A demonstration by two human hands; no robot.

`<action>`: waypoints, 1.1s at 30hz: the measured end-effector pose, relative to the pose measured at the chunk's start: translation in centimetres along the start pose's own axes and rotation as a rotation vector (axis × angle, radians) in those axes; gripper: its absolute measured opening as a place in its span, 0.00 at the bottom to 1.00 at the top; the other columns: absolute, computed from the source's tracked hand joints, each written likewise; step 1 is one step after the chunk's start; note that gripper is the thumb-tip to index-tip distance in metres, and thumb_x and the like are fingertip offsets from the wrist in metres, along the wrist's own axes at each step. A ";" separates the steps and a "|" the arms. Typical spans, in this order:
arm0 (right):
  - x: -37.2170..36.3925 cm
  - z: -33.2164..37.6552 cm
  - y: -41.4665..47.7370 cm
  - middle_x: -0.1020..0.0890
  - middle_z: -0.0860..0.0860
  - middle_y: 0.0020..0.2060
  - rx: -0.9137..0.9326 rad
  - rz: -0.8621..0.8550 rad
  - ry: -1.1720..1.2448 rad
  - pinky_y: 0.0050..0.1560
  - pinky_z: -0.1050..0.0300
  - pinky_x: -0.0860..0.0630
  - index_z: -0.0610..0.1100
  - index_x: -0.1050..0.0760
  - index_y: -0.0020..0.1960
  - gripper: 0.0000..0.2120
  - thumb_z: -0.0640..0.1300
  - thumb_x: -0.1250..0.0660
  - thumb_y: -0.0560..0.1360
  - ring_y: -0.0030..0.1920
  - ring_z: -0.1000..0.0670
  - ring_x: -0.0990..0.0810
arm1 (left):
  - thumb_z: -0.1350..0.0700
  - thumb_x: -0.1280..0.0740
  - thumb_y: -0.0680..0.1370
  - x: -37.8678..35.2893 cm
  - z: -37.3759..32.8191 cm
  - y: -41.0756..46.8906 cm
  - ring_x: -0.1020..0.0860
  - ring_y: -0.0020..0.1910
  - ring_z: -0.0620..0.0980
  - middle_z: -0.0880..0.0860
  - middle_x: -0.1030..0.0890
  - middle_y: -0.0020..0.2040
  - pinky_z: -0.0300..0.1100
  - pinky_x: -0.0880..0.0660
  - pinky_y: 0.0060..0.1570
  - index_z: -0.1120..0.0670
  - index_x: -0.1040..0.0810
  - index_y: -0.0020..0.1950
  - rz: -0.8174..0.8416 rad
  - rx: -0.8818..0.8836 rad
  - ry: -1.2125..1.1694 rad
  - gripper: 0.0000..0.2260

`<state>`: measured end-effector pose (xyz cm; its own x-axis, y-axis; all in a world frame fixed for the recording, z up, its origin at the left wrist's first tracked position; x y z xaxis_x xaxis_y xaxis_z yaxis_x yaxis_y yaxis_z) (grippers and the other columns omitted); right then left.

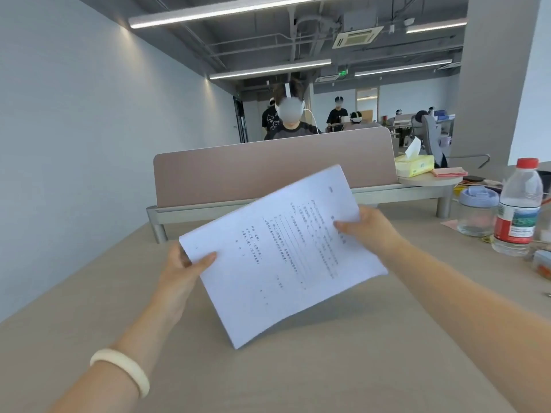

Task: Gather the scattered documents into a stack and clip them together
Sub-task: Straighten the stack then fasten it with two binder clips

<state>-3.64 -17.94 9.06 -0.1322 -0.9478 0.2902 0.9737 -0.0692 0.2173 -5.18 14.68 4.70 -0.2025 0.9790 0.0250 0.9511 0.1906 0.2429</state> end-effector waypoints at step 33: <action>-5.4 1.1 -0.4 0.19 0.51 0.58 0.099 0.041 0.322 0.63 0.44 0.26 0.47 0.27 0.65 0.16 0.42 0.36 0.77 0.59 0.48 0.20 | 0.58 0.30 0.74 -5.1 -2.9 -0.6 0.17 0.49 0.47 0.46 0.16 0.49 0.45 0.21 0.50 0.50 0.20 0.54 -0.010 -0.067 -0.142 0.09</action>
<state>-3.55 -12.47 8.43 -0.0123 -0.9999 -0.0051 0.9520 -0.0133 0.3058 -5.36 9.33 7.20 -0.1724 0.9785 -0.1135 0.9306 0.1995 0.3068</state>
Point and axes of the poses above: each hand's wrist, its own y-axis towards the middle knuckle, its own x-axis out of the back of the hand, z = x × y, the point moved 4 cm from there along y, towards the middle knuckle
